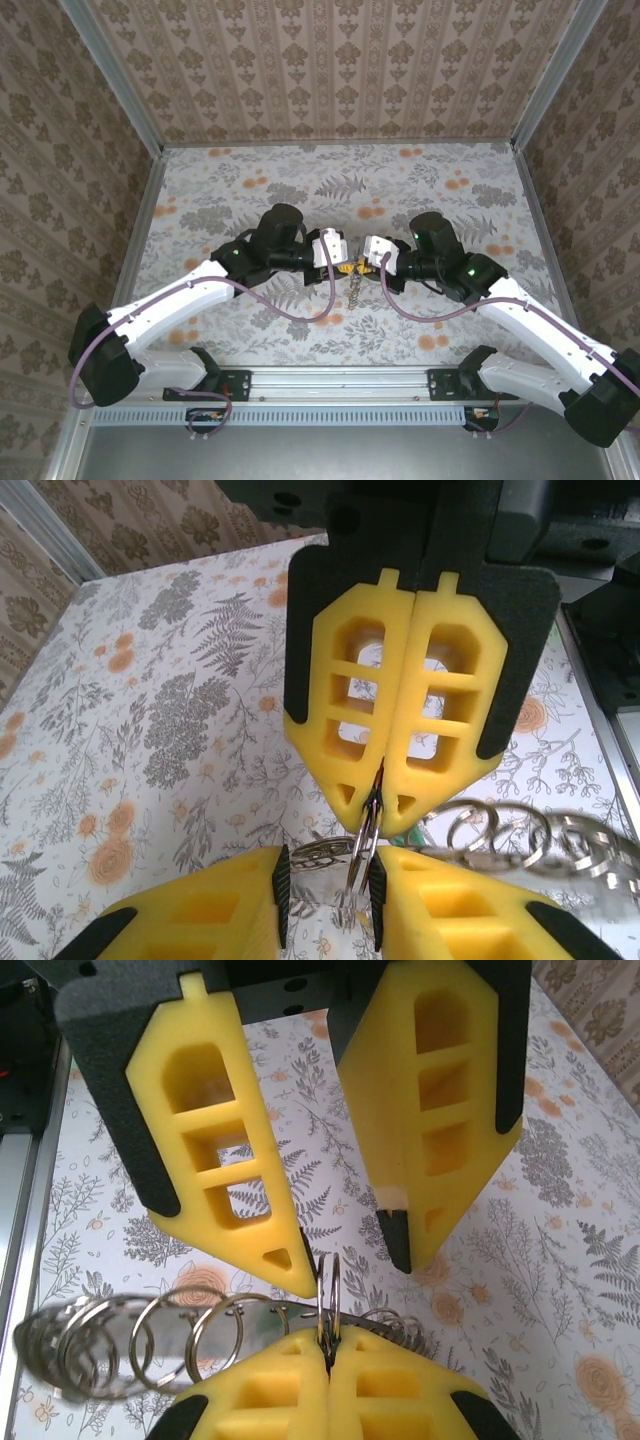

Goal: Put the keys on the keyring

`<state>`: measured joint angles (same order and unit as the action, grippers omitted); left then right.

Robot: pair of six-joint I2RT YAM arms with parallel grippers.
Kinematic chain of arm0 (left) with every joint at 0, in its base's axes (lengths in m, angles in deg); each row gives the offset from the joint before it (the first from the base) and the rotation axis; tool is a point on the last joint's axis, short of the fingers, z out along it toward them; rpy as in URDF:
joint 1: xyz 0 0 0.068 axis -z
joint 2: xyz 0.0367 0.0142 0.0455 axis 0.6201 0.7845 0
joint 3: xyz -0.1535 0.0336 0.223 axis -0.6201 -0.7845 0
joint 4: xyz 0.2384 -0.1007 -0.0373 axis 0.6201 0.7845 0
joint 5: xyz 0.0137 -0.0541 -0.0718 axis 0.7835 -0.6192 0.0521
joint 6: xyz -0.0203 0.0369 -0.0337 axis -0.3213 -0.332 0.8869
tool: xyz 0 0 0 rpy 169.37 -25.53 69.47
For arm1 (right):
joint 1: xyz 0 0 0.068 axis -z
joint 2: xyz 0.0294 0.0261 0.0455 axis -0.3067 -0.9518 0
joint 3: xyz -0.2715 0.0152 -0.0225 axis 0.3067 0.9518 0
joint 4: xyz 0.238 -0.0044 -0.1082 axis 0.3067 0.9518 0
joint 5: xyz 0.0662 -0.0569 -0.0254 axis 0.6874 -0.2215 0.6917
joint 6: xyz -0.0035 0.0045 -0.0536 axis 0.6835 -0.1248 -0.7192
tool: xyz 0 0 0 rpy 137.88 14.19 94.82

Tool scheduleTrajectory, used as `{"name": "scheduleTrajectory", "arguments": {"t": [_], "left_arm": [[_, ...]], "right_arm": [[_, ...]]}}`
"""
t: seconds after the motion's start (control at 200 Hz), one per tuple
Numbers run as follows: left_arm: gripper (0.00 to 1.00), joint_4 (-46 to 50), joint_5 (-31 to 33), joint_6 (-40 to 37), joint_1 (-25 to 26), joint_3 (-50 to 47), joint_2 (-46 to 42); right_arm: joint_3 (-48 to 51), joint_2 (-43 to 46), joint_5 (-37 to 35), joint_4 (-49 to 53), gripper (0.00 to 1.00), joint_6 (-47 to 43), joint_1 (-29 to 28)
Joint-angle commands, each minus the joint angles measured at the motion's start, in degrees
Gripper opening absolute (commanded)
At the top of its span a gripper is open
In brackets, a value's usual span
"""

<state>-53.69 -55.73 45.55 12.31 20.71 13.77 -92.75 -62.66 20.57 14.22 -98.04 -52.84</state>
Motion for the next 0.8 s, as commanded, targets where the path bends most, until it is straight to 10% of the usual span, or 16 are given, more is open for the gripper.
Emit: {"name": "scheduleTrajectory", "arguments": {"t": [0.0,0.405,0.545,0.795], "left_arm": [[0.28,2.31,-0.65,-2.03,0.83,2.71,0.67],[0.03,7.37,-4.59,-5.12,2.15,6.88,4.28],[0.19,11.59,-5.19,-5.6,2.21,9.34,6.08],[0.15,13.19,-3.37,-5.96,2.83,10.93,6.89]], "right_arm": [[-2.09,0.56,1.11,0.02,0.0,-0.74,-0.46],[-2.2,0.31,1.22,-1.6,0.0,-0.68,-0.97],[-1.61,1.8,1.44,-0.97,0.0,-0.9,-0.97],[-0.95,3.8,1.62,0.61,0.0,-0.88,-0.92]]}}
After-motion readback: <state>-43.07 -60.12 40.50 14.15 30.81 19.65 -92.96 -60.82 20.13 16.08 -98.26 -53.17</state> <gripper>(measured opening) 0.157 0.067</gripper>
